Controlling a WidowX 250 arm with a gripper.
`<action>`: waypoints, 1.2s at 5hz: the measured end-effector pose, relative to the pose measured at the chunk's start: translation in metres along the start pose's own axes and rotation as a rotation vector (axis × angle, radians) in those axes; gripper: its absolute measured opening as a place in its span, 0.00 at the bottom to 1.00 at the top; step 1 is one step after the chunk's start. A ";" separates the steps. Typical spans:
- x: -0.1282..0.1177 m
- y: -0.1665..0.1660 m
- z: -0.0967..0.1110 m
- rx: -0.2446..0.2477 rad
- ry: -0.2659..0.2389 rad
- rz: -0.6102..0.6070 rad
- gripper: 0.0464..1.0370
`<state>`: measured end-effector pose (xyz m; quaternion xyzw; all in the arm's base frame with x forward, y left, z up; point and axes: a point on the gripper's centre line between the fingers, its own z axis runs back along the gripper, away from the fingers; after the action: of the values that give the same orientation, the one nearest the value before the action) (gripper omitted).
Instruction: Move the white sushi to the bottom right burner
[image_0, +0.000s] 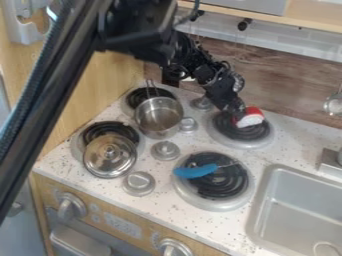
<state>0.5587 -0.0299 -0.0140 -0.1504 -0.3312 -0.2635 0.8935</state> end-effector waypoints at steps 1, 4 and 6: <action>0.004 -0.004 -0.008 -0.023 -0.001 -0.003 0.96; 0.006 -0.023 -0.025 -0.067 0.046 0.000 0.90; 0.003 -0.016 -0.028 -0.029 0.064 0.064 0.53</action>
<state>0.5655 -0.0568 -0.0310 -0.1653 -0.2936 -0.2442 0.9093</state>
